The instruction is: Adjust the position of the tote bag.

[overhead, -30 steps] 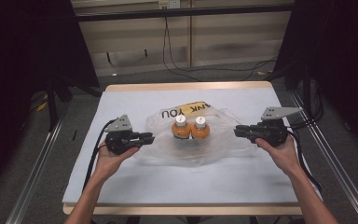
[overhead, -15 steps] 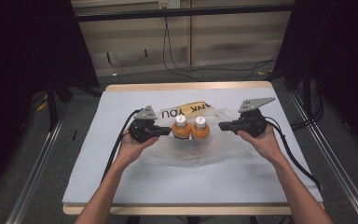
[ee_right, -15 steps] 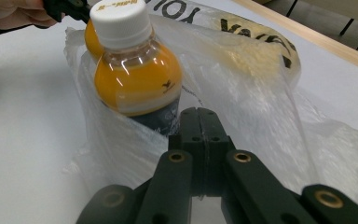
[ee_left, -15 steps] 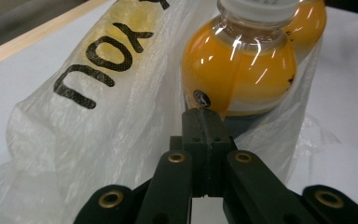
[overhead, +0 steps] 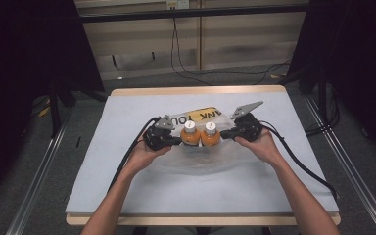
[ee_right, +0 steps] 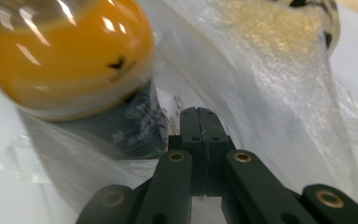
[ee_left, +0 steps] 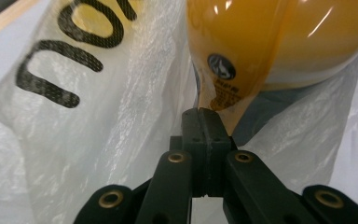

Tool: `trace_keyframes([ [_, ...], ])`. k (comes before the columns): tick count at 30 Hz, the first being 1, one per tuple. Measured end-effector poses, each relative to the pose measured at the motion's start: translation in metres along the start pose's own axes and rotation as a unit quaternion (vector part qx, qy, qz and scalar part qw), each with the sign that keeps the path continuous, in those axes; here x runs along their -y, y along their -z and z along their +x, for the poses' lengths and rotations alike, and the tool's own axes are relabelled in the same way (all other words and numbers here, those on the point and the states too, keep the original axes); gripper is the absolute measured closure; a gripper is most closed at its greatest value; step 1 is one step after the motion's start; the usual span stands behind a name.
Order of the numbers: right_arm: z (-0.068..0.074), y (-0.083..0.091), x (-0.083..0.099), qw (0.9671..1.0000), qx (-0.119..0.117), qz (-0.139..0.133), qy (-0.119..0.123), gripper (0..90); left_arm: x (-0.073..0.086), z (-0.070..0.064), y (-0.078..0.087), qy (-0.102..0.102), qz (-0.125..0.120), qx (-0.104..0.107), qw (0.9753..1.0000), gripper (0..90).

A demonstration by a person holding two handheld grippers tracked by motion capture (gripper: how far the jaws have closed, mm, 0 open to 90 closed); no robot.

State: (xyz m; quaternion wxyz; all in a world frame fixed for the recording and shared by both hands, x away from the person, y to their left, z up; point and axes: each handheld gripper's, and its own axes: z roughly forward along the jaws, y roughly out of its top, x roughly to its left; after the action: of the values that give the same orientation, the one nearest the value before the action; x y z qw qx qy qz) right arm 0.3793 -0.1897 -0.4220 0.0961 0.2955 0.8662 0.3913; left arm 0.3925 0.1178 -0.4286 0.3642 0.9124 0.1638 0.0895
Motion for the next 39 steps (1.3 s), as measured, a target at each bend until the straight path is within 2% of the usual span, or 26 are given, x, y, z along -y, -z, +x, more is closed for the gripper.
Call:
trace_keyframes([
  [1, -0.001, -0.003, 0.000, 1.0000, 0.001, 0.007, -0.001, 90.0, 0.000, 0.000, -0.002, -0.010, 0.017, 0.001, 0.9998, 90.0],
  [2, -0.001, -0.003, 0.000, 1.0000, 0.001, 0.007, -0.001, 90.0, 0.000, 0.000, -0.002, -0.010, 0.017, 0.001, 0.9998, 90.0],
  [3, -0.002, -0.006, 0.001, 1.0000, 0.005, 0.008, 0.000, 90.0, 0.001, -0.002, -0.008, -0.017, 0.027, -0.006, 0.9995, 90.0],
  [4, -0.005, -0.012, 0.003, 0.9996, 0.012, 0.025, 0.000, 90.0, 0.002, -0.003, -0.013, -0.022, 0.045, -0.010, 0.9987, 90.0],
  [5, -0.005, -0.014, 0.004, 0.9993, 0.015, 0.035, 0.001, 90.0, 0.003, -0.005, -0.015, -0.023, 0.051, -0.016, 0.9983, 90.0],
  [6, -0.005, -0.017, 0.006, 0.9987, 0.018, 0.048, 0.005, 90.0, 0.004, -0.005, -0.016, -0.022, 0.057, -0.011, 0.9981, 90.0],
  [8, -0.006, -0.021, 0.010, 0.9976, 0.021, 0.066, 0.005, 90.0, 0.006, -0.003, -0.017, -0.020, 0.055, -0.014, 0.9982, 90.0],
  [14, -0.006, -0.028, 0.017, 0.9948, 0.025, 0.098, 0.012, 90.0, 0.014, 0.001, -0.018, -0.029, 0.083, -0.029, 0.9957, 90.0],
  [16, -0.005, -0.031, 0.019, 0.9934, 0.028, 0.111, 0.013, 90.0, 0.018, 0.004, -0.020, -0.023, 0.087, -0.025, 0.9957, 90.0],
  [17, -0.005, -0.034, 0.021, 0.9917, 0.034, 0.123, 0.016, 90.0, 0.020, 0.005, -0.020, -0.024, 0.093, -0.030, 0.9949, 90.0],
  [19, -0.006, -0.036, 0.023, 0.9908, 0.036, 0.129, 0.018, 90.0, 0.020, 0.006, -0.020, -0.022, 0.098, -0.029, 0.9946, 90.0],
  [22, -0.007, -0.038, 0.024, 0.9900, 0.042, 0.133, 0.019, 90.0, 0.024, 0.007, -0.024, -0.035, 0.120, -0.036, 0.9915, 90.0],
  [23, -0.009, -0.037, 0.025, 0.9901, 0.045, 0.133, 0.010, 90.0, 0.025, 0.006, -0.024, -0.036, 0.118, -0.041, 0.9915, 90.0],
  [24, -0.010, -0.037, 0.025, 0.9896, 0.051, 0.134, 0.011, 90.0, 0.025, 0.007, -0.023, -0.041, 0.124, -0.043, 0.9905, 90.0],
  [28, -0.011, -0.034, 0.026, 0.9881, 0.061, 0.141, 0.005, 90.0, 0.026, 0.007, -0.022, -0.041, 0.128, -0.049, 0.9896, 90.0],
  [29, -0.012, -0.033, 0.027, 0.9870, 0.072, 0.143, 0.012, 90.0, 0.027, 0.007, -0.021, -0.040, 0.127, -0.050, 0.9898, 90.0],
  [30, -0.013, -0.032, 0.028, 0.9858, 0.078, 0.148, 0.017, 90.0, 0.029, 0.007, -0.019, -0.044, 0.134, -0.051, 0.9886, 90.0],
  [31, -0.013, -0.032, 0.028, 0.9858, 0.078, 0.148, 0.017, 90.0, 0.029, 0.007, -0.019, -0.044, 0.134, -0.051, 0.9886, 90.0],
  [32, -0.013, -0.031, 0.028, 0.9839, 0.086, 0.155, 0.026, 90.0, 0.030, 0.007, -0.018, -0.043, 0.139, -0.060, 0.9876, 90.0],
  [33, -0.013, -0.030, 0.028, 0.9825, 0.090, 0.161, 0.025, 90.0, 0.031, 0.007, -0.017, -0.045, 0.140, -0.064, 0.9870, 90.0],
  [34, -0.013, -0.029, 0.028, 0.9809, 0.097, 0.166, 0.029, 90.0, 0.032, 0.007, -0.016, -0.048, 0.143, -0.062, 0.9867, 90.0],
  [37, -0.015, -0.026, 0.029, 0.9800, 0.096, 0.172, 0.026, 90.0, 0.035, 0.009, -0.011, -0.043, 0.146, -0.055, 0.9868, 90.0],
  [38, -0.016, -0.026, 0.030, 0.9804, 0.093, 0.171, 0.028, 90.0, 0.037, 0.010, -0.010, -0.043, 0.148, -0.064, 0.9860, 90.0],
  [39, -0.017, -0.025, 0.030, 0.9798, 0.093, 0.175, 0.026, 90.0, 0.039, 0.012, -0.007, -0.048, 0.154, -0.063, 0.9849, 90.0],
])
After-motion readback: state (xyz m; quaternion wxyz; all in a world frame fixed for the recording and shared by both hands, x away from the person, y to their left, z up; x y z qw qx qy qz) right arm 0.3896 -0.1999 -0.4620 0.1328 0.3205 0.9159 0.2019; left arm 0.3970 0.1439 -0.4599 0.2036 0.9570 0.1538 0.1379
